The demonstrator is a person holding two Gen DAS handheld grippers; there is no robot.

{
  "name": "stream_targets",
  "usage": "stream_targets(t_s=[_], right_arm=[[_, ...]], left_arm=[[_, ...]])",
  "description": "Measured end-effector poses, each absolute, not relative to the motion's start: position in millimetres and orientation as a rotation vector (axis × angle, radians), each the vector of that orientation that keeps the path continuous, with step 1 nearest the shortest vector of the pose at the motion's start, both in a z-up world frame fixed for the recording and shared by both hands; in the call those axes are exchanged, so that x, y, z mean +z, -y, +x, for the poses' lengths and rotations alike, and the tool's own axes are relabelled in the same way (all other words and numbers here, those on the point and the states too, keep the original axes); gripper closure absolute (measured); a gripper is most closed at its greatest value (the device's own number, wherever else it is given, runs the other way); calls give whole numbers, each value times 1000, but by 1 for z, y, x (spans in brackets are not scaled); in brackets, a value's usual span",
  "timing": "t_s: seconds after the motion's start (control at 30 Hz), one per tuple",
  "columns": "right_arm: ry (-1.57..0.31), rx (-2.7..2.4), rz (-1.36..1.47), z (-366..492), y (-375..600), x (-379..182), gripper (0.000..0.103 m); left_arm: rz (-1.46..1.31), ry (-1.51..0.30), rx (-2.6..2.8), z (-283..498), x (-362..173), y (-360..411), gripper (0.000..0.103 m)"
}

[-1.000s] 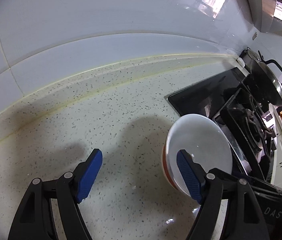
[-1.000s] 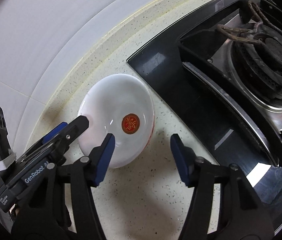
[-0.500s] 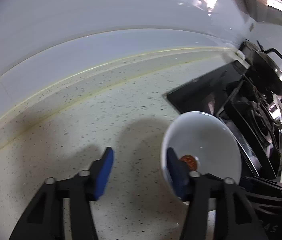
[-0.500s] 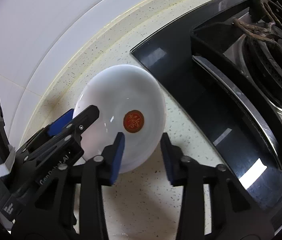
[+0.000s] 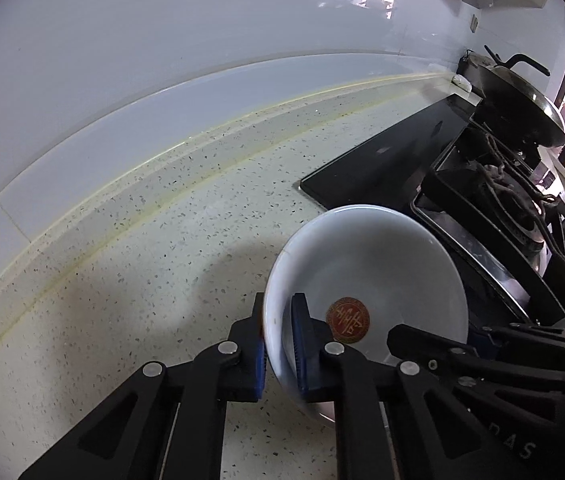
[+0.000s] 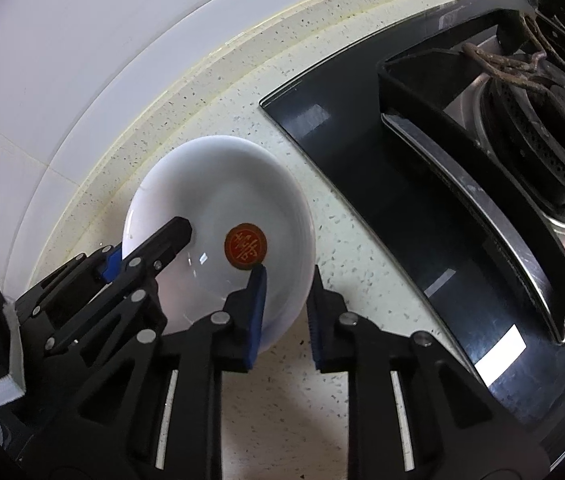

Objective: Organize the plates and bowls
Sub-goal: 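Carry the red-banded bowl with both tools to the stacked white bowls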

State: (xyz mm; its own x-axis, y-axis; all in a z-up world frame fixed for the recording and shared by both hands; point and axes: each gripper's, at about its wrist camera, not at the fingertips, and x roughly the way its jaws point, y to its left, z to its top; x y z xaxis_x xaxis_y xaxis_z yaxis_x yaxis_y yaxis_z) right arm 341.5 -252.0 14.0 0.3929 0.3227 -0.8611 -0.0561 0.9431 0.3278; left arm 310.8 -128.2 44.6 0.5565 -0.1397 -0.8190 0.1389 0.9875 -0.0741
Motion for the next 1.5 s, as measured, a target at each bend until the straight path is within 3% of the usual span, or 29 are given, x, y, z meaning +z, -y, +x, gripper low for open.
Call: stream_targets(t_s=[0.63,1.5], right_arm=[[-1151,296,298,313,242,33,82],[-1122,379,268,205,218,65,81]], left_arm=[[-18,-945,-157,269,78,118,92],[-39,-928,-139,163,116,86,92]])
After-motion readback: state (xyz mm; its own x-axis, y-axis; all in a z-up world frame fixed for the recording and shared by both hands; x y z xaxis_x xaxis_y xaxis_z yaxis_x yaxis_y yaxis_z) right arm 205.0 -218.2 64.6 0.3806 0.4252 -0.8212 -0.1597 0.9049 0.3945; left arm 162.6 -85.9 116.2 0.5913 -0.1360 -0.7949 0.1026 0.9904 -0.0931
